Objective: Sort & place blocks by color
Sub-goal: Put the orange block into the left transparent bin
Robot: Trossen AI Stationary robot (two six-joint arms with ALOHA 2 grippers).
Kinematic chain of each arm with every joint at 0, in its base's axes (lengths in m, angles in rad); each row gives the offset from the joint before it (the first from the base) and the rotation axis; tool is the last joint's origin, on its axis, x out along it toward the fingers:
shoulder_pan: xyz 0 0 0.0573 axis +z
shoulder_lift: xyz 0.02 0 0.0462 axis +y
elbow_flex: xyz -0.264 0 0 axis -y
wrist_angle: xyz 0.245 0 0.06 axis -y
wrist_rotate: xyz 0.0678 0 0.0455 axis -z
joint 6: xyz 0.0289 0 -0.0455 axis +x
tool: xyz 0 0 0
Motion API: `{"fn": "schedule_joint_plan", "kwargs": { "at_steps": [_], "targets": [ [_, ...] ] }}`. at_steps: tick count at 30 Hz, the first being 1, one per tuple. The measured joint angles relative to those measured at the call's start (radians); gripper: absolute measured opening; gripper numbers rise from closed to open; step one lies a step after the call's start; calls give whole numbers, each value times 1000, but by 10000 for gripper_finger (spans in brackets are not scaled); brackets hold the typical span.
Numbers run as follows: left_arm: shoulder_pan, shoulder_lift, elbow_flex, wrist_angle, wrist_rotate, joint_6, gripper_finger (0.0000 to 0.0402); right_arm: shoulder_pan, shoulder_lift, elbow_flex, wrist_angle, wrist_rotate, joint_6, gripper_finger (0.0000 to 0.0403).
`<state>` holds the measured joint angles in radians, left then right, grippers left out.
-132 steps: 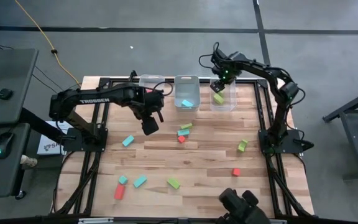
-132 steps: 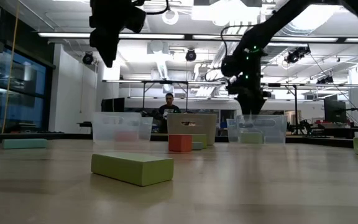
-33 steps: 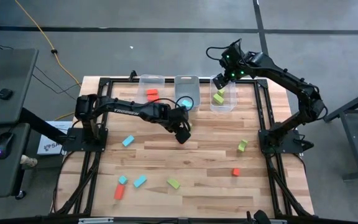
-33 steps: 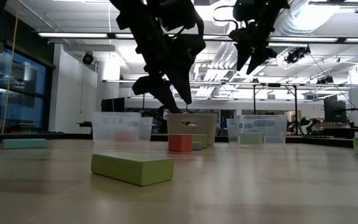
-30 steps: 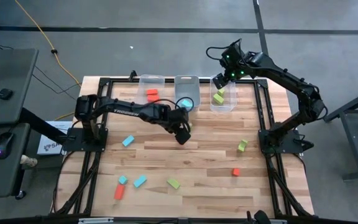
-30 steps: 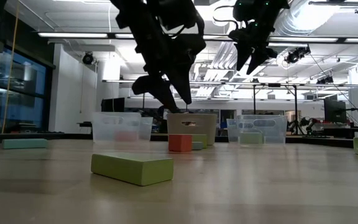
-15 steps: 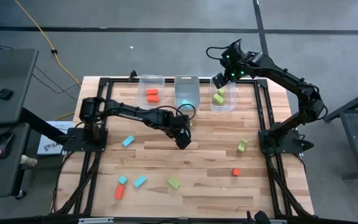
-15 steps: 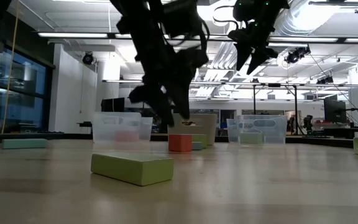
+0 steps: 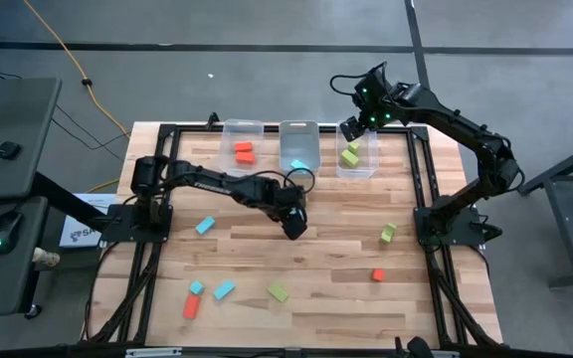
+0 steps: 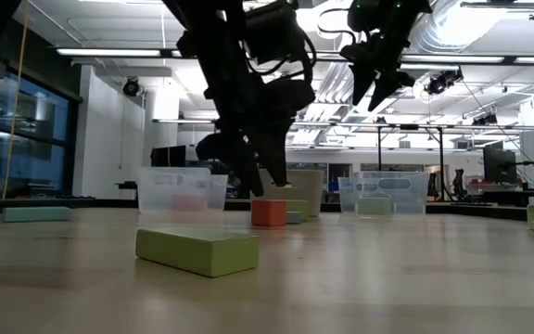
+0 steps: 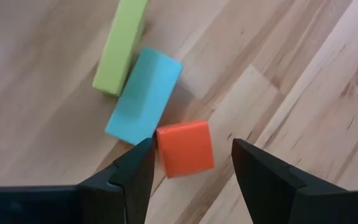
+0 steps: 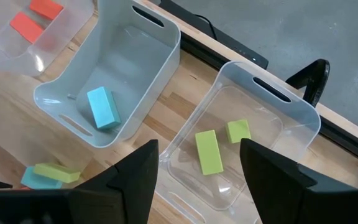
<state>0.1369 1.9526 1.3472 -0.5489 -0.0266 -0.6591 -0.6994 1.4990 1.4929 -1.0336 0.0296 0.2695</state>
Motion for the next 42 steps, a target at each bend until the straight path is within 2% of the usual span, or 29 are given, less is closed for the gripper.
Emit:
{"fn": "schedule_joint_plan", "kwargs": {
  "at_steps": [13,17,30,36,42],
  "targets": [
    [-1,70,0,-2,15,5,193,0,0,0,6,0,0,216],
    [-1,68,1,1,-7,21,191,0,0,0,6,0,0,216],
    [-1,66,1,4,-14,96,91,0,0,0,6,0,-8,216],
    [-2,56,2,-31,-8,140,85,0,0,0,6,0,-8,216],
    [6,24,36,-154,15,193,83,0,0,0,4,-9,-8,216]
  ]
}}
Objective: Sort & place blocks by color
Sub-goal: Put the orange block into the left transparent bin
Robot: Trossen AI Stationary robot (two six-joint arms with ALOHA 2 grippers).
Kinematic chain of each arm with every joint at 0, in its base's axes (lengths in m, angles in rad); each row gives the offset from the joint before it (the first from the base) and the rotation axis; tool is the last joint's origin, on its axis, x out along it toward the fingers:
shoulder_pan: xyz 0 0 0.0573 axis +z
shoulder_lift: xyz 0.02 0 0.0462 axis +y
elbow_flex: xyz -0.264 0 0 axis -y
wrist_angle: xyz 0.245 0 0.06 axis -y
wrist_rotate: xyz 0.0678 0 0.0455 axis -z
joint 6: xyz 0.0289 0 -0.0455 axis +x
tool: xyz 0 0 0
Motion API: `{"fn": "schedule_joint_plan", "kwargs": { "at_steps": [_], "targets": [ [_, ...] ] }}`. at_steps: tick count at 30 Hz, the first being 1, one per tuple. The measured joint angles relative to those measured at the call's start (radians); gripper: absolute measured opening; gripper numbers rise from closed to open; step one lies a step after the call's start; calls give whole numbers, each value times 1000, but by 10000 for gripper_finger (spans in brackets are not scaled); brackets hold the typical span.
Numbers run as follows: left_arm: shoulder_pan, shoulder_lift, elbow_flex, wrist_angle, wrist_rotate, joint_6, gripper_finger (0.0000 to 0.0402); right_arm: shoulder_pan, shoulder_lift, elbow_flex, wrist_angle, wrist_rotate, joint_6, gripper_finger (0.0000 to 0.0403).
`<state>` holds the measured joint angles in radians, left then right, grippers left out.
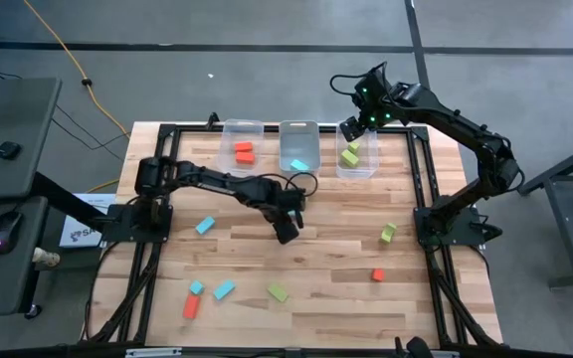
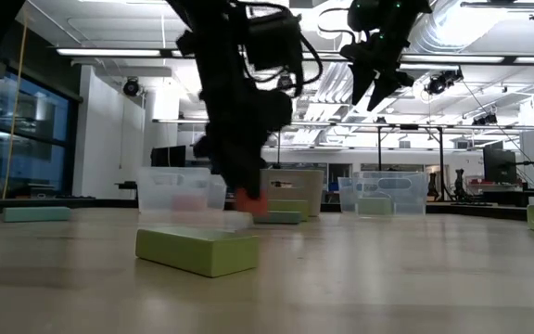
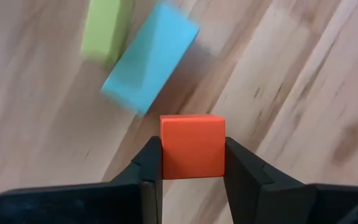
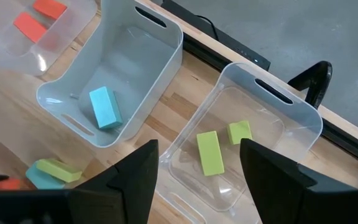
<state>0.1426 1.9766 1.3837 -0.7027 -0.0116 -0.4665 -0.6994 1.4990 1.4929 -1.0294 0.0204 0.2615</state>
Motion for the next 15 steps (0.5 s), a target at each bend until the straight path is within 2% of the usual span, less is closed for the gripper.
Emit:
{"fn": "schedule_joint_plan", "kwargs": {
  "at_steps": [7,15],
  "targets": [
    [39,-64,36,-44,-4,31,82,0,0,0,-5,-10,0,216],
    [148,-208,36,-148,-81,65,82,0,0,0,-6,-11,-11,216]
  ]
}}
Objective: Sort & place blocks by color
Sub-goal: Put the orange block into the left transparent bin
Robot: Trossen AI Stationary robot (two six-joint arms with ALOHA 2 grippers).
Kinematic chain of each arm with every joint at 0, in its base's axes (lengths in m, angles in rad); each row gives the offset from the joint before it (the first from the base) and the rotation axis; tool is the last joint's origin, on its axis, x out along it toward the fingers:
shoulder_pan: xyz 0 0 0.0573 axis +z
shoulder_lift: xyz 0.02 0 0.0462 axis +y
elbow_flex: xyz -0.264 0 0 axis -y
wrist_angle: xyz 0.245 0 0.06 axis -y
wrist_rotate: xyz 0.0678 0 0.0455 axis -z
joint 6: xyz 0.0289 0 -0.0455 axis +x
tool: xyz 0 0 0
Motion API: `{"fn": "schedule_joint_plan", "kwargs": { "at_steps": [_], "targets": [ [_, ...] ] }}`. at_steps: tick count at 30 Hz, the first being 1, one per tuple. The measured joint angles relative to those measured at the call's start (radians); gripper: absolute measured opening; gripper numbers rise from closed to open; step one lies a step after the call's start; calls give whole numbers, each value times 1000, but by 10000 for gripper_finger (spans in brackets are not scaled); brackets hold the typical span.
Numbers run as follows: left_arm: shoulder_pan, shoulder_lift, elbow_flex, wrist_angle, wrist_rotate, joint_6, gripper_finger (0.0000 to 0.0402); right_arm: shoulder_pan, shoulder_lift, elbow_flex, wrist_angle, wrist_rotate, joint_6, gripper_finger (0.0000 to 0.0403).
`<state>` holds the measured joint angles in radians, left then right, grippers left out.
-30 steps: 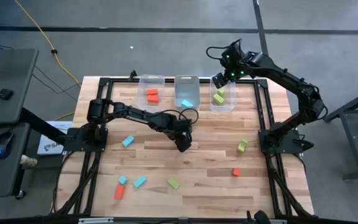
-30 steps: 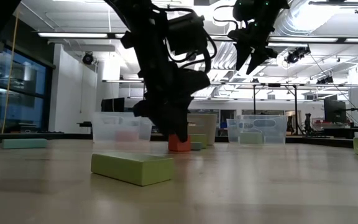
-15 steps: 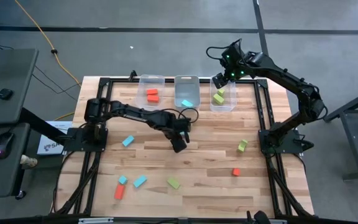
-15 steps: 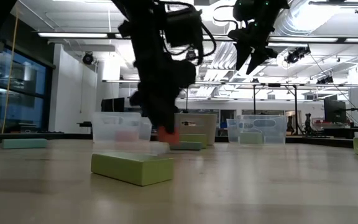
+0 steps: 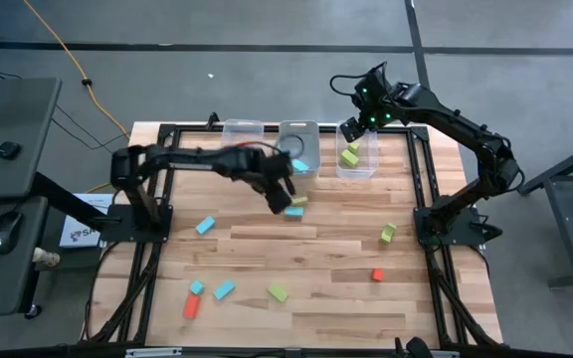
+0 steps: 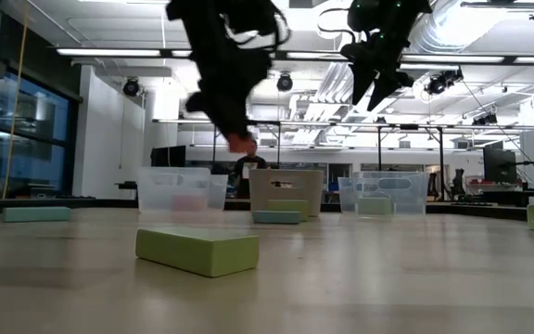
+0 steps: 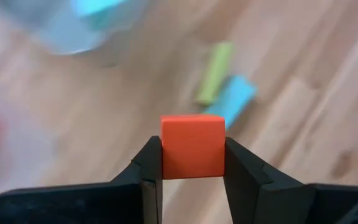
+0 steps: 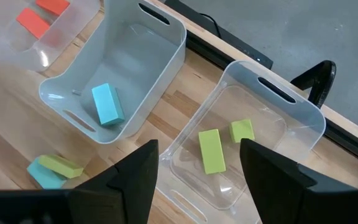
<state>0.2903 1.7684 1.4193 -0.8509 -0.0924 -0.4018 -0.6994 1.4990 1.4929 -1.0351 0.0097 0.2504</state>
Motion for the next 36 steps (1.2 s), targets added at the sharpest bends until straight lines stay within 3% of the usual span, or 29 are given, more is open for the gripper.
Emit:
{"fn": "schedule_joint_plan", "kwargs": {
  "at_steps": [8,16,26,36],
  "targets": [
    [129,-130,-1,-99,-132,55,82,2,0,0,0,-4,3,216],
    [314,-167,-1,-126,-154,199,82,41,0,0,0,-7,7,216],
    [545,-111,-35,-69,22,329,108,126,0,0,1,4,103,216],
    [630,12,-35,-46,28,419,96,215,0,0,9,6,246,216]
  ]
}}
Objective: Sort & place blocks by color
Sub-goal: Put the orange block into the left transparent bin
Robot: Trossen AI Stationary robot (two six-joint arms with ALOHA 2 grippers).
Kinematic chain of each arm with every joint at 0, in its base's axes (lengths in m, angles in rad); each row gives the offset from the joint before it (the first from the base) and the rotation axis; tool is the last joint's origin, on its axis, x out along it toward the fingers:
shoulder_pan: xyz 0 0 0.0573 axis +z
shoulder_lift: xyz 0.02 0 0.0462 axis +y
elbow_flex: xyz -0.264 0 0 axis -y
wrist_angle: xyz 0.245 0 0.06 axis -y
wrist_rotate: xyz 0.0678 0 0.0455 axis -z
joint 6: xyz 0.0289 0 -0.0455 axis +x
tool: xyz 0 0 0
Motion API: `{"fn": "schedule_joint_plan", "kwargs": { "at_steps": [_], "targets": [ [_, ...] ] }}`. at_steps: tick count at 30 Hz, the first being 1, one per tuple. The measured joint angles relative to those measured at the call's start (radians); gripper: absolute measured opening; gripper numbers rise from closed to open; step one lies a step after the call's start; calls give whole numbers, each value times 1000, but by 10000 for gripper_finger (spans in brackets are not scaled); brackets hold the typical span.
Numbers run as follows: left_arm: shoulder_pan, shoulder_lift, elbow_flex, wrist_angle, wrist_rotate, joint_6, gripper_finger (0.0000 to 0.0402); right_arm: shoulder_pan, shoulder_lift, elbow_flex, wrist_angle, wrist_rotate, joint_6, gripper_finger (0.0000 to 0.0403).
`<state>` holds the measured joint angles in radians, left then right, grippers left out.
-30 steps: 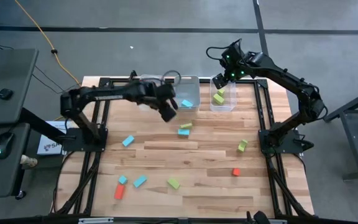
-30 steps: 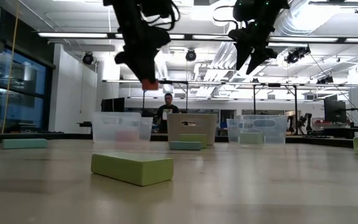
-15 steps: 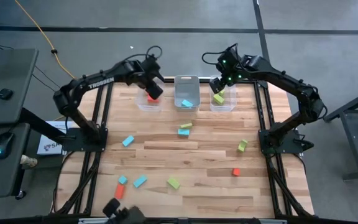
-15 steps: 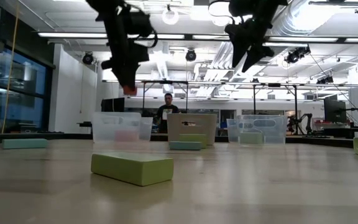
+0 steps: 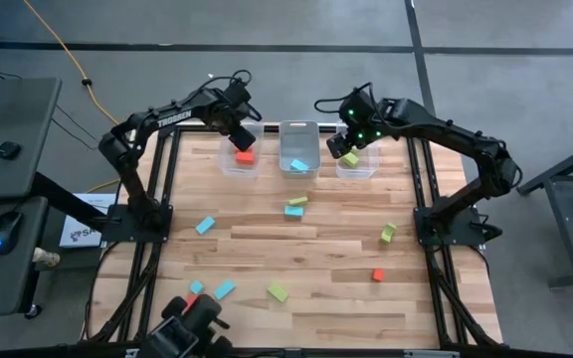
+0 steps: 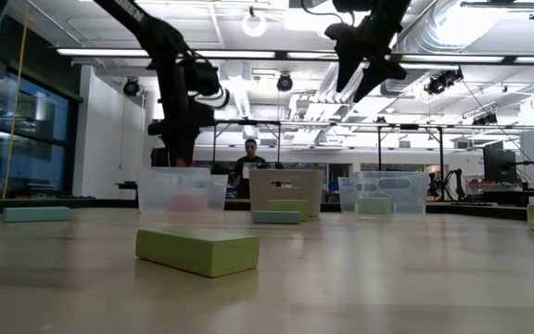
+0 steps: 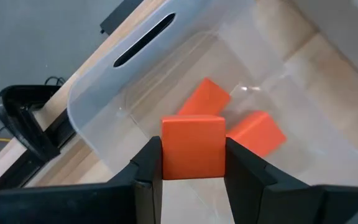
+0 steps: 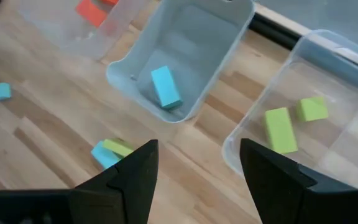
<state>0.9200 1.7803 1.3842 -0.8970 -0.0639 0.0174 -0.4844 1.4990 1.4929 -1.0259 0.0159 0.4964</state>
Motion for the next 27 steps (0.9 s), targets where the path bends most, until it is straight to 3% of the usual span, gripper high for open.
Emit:
{"fn": "schedule_joint_plan", "kwargs": {
  "at_steps": [16,27],
  "targets": [
    [48,152,0,120,31,124,106,95,0,0,7,87,108,216],
    [62,162,0,200,28,159,107,95,0,0,9,90,144,216]
  ]
}}
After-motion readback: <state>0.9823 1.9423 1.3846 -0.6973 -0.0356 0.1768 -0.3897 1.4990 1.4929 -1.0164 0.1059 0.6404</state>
